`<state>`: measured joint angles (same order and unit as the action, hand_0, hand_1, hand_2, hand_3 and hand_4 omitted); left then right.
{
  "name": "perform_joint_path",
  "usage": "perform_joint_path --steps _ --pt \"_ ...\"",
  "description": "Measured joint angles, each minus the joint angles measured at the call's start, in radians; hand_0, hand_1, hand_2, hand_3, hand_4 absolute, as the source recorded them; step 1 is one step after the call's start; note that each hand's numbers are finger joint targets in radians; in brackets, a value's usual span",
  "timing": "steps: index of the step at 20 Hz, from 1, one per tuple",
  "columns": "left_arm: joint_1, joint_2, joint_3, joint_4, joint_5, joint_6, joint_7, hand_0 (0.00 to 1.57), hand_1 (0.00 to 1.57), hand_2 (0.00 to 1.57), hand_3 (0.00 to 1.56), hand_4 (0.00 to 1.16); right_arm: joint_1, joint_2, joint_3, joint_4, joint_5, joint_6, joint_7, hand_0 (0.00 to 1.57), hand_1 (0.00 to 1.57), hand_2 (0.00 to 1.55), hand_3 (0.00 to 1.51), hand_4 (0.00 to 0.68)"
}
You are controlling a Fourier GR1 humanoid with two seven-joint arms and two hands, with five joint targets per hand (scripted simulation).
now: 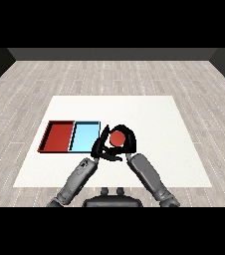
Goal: Pick the red can and put it in the red box
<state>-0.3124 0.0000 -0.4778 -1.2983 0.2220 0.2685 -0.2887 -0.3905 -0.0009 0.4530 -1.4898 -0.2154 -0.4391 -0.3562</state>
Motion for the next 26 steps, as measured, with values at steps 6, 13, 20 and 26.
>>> perform_joint_path --steps 6,13,20,26 --pt "-0.030 0.002 -0.003 0.041 0.033 -0.006 -0.017 0.00 0.00 0.00 0.00 0.00 0.000 -0.001 0.063 -0.026 -0.027 -0.047 -0.007 1.53 1.53 1.46 1.42 0.659" --pt "-0.022 0.014 -0.012 0.033 0.051 -0.002 -0.016 0.00 0.00 0.00 0.00 0.00 -0.035 -0.005 0.072 -0.017 -0.028 -0.069 0.008 1.50 1.50 1.46 1.40 0.638" --pt "-0.032 0.011 -0.041 0.036 0.108 0.180 -0.021 1.57 1.57 1.56 1.48 1.12 -0.048 -0.006 0.090 -0.011 -0.038 -0.091 0.003 1.50 1.50 1.45 1.39 0.652" --pt "-0.065 0.015 -0.077 0.098 0.166 0.272 -0.071 1.57 1.57 1.56 1.48 1.12 -0.032 -0.009 0.081 -0.014 -0.025 -0.072 0.011 1.48 1.48 1.44 1.39 0.644"
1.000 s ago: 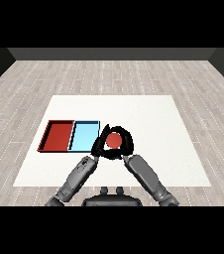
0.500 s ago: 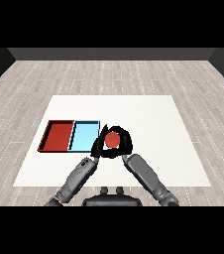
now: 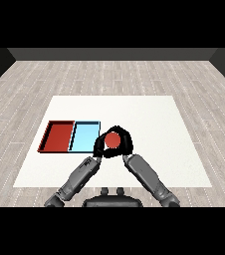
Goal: Pick the red can and put it in the red box
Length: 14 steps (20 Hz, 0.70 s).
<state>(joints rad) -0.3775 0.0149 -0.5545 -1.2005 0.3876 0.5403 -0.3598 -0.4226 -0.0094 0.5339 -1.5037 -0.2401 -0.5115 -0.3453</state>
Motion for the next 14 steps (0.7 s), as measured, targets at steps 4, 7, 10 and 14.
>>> perform_joint_path --steps 4,7,10,14 --pt "-0.003 -0.003 0.040 -0.002 -0.025 -0.012 0.004 1.57 1.57 1.56 1.48 1.14 -0.015 0.003 0.006 -0.003 0.001 -0.008 0.010 1.50 1.50 1.44 1.39 0.646" --pt "-0.021 0.004 0.030 0.009 -0.010 0.027 -0.031 1.57 1.57 1.57 1.50 1.14 -0.037 0.000 -0.001 0.005 -0.028 -0.009 0.014 1.44 1.44 1.39 1.34 0.406" --pt "-0.007 0.007 0.024 0.004 -0.002 0.037 -0.069 1.57 1.57 1.57 1.51 1.15 -0.031 0.001 0.022 -0.009 -0.018 -0.038 0.036 0.00 0.00 0.00 0.00 0.000" --pt "0.000 0.001 0.023 0.002 0.005 0.035 -0.104 1.57 1.57 1.57 1.51 1.15 -0.023 0.006 0.019 0.000 0.021 -0.027 0.082 0.00 0.00 0.00 0.00 0.000"
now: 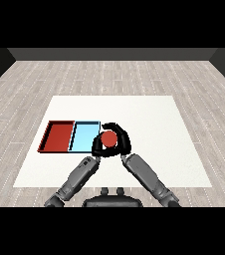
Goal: Pick the red can and put it in the red box
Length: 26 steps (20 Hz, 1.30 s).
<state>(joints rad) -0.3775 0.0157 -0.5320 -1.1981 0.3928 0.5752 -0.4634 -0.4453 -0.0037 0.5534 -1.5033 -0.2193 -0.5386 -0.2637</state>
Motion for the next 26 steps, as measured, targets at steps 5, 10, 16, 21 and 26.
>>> perform_joint_path --steps 5,10,16,21,26 --pt "0.025 -0.004 0.008 -0.003 -0.017 0.006 -0.011 1.57 1.57 1.57 1.50 1.14 -0.009 0.002 -0.010 0.028 0.015 0.023 0.026 0.00 0.00 0.00 0.00 0.000" --pt "0.024 -0.008 0.008 -0.001 -0.018 0.010 -0.034 1.57 1.57 1.57 1.49 1.13 0.030 -0.004 -0.001 -0.025 0.040 0.003 0.066 0.00 0.00 0.00 0.00 0.000" --pt "0.012 -0.010 0.003 -0.051 -0.058 0.049 0.018 1.57 1.57 1.57 1.48 1.13 0.062 -0.001 -0.044 -0.038 0.054 0.043 0.067 0.00 0.00 0.00 0.00 0.000" --pt "0.007 -0.006 0.054 -0.044 -0.076 0.025 0.028 1.57 1.57 1.56 1.46 1.13 0.094 -0.023 -0.120 -0.087 0.012 0.113 0.079 0.00 0.00 0.00 0.00 0.000" --pt "0.012 0.006 0.105 -0.054 -0.107 0.001 0.043 1.57 1.57 1.57 1.47 1.13 0.187 -0.052 -0.146 -0.208 0.024 0.154 0.088 0.00 0.00 0.00 0.00 0.000"
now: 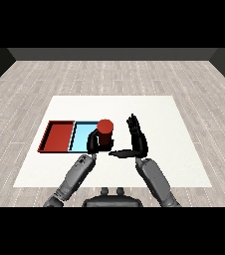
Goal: Pick the red can and put it in the red box
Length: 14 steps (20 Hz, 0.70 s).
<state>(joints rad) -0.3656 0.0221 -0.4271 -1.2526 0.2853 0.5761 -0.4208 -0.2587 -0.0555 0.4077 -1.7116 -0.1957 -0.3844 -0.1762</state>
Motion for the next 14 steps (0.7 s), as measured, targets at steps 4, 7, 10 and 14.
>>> perform_joint_path --steps 4,7,10,14 --pt "0.024 0.025 0.036 -0.028 -0.015 -0.010 0.008 1.57 1.57 1.57 1.48 1.14 0.072 -0.046 -0.073 -0.087 -0.062 0.064 -0.003 0.00 0.00 0.00 0.00 0.000" --pt "0.010 0.076 0.097 -0.049 -0.013 -0.027 0.028 1.57 1.57 1.57 1.49 1.12 0.128 -0.085 -0.109 -0.143 -0.075 0.088 0.005 0.00 0.00 0.00 0.00 0.000" --pt "0.006 0.136 0.140 -0.074 -0.025 -0.028 0.076 1.57 1.57 1.57 1.49 1.12 0.182 -0.110 -0.149 -0.156 -0.098 0.125 -0.021 0.00 0.00 0.00 0.00 0.000" --pt "-0.010 0.237 0.205 -0.086 -0.038 -0.034 0.149 1.57 1.57 1.57 1.49 1.11 0.260 -0.153 -0.218 -0.181 -0.137 0.155 -0.020 0.00 0.00 0.00 0.00 0.000"
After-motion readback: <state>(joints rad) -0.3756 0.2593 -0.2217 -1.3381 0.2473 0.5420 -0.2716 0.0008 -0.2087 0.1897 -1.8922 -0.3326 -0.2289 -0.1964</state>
